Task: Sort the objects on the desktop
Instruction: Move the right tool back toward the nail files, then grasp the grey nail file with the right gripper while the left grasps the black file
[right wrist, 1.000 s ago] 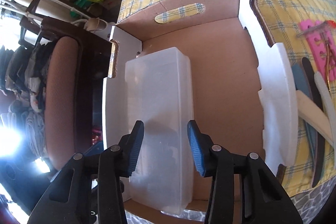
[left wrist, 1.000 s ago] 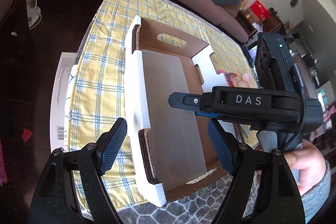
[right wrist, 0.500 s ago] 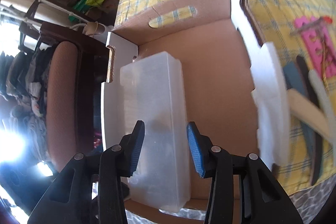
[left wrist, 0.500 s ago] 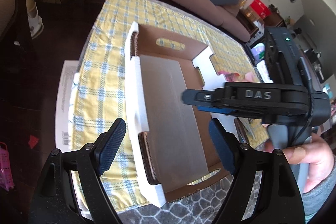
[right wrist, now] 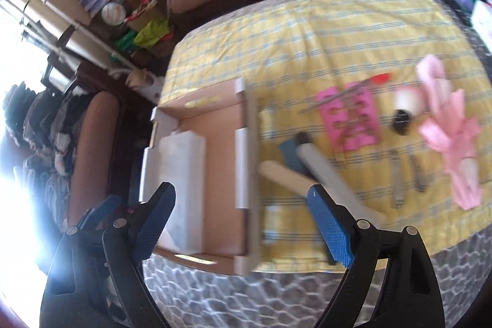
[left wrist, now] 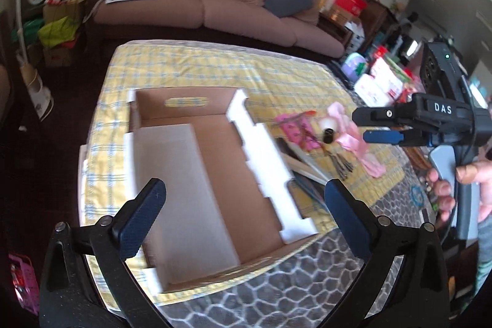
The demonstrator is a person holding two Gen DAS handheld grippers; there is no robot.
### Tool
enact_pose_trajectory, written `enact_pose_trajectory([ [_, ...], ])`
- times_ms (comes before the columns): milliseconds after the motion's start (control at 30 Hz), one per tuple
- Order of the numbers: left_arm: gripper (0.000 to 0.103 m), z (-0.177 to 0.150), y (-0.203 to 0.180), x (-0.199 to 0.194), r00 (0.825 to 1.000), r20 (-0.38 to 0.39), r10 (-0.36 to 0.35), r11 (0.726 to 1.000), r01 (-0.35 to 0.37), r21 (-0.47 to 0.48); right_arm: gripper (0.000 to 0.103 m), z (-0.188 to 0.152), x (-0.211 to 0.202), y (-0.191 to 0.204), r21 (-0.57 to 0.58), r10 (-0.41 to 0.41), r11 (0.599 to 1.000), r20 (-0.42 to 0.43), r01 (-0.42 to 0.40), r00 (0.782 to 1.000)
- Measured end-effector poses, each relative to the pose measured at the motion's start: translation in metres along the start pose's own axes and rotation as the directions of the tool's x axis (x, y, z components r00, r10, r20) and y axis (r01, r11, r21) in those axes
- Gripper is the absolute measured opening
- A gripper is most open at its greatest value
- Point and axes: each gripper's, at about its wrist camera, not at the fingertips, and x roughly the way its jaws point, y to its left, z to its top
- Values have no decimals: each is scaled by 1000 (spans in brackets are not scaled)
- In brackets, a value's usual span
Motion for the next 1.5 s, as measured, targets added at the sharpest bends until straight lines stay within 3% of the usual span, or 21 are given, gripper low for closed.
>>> enact_pose_trajectory([
  [233, 103, 3, -76, 35, 995, -93, -42, 995, 50, 88, 90, -12, -54, -62, 21, -48, 999, 90, 46, 995],
  [367, 103, -6, -102, 49, 991, -119, -56, 994, 67, 83, 90, -23, -65, -93, 19, -35, 999, 118, 33, 992],
  [533, 103, -23, -112, 55, 988, -130, -86, 993, 95, 68, 86, -40, -39, -115, -50, -29, 998, 74, 33, 997],
  [667, 103, -43, -122, 53, 986, -131, -105, 991, 115, 72, 81, -49, -3, -117, -159, -77, 984, 23, 80, 997],
  [867, 96, -63, -141, 58, 984, -129, -120, 988, 132, 86, 61, -46, 36, -100, -378, -144, 917, -11, 129, 990],
  [1067, 95, -64, -141, 67, 982, -136, -127, 989, 136, 61, 55, -36, 54, -85, -526, -102, 848, -50, 61, 993],
  [1267, 95, -62, -135, 68, 981, -142, -129, 989, 137, 48, 55, -26, 66, -84, -550, -28, 834, -120, -43, 992],
  [1500, 95, -61, -132, 72, 981, -145, -132, 990, 139, 35, 55, -26, 84, -85, -561, 2, 820, -197, -114, 980],
])
